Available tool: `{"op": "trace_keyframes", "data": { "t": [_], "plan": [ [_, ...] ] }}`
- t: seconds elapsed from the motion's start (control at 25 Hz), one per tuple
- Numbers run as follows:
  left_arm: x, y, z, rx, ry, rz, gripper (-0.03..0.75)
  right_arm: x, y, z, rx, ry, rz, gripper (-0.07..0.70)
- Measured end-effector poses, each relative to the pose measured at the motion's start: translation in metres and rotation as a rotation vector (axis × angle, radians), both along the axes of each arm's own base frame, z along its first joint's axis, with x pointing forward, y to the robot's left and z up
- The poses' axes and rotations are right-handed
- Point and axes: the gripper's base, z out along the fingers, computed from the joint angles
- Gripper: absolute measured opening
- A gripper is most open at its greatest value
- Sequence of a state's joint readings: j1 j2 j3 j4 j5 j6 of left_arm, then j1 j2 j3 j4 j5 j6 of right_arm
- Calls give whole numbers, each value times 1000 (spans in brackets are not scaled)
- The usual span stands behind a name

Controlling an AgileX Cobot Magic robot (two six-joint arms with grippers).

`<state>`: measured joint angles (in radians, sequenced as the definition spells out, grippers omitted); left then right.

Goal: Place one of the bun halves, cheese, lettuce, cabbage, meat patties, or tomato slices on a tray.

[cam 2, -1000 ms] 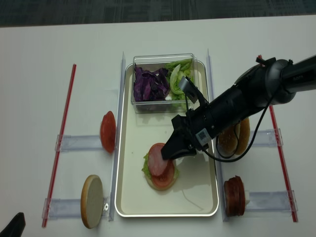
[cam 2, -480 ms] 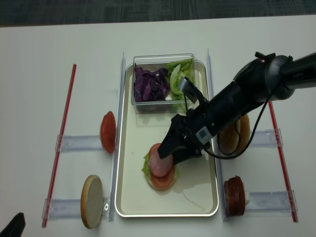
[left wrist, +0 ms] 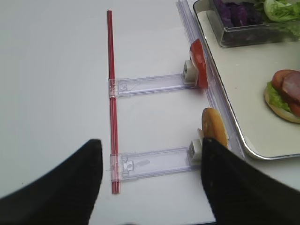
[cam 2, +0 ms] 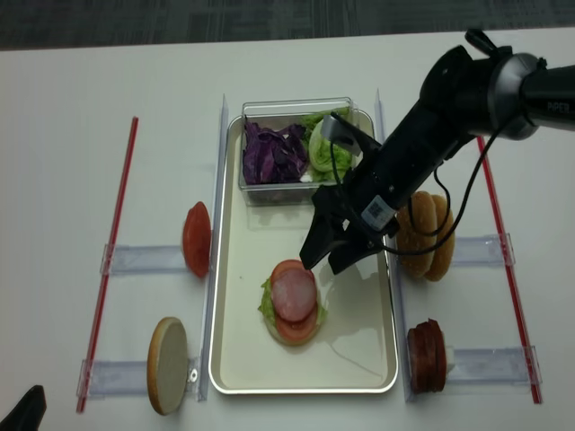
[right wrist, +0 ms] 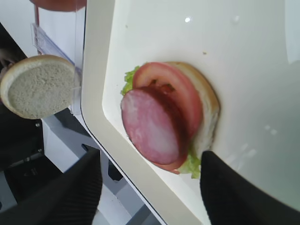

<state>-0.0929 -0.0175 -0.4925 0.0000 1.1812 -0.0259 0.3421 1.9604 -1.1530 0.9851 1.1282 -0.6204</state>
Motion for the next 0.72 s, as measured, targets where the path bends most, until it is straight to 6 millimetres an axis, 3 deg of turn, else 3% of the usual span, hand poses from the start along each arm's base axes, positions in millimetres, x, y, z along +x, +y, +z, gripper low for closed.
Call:
{"op": "trace_keyframes", "data": {
  "t": [0.48, 0.72],
  "plan": [
    [0, 0, 0, 0, 0, 0, 433, 17, -2, 50, -120, -26, -59, 482],
    [0, 0, 0, 0, 0, 0, 433, 14, -10, 76, -200, -85, -81, 482]
  ]
}}
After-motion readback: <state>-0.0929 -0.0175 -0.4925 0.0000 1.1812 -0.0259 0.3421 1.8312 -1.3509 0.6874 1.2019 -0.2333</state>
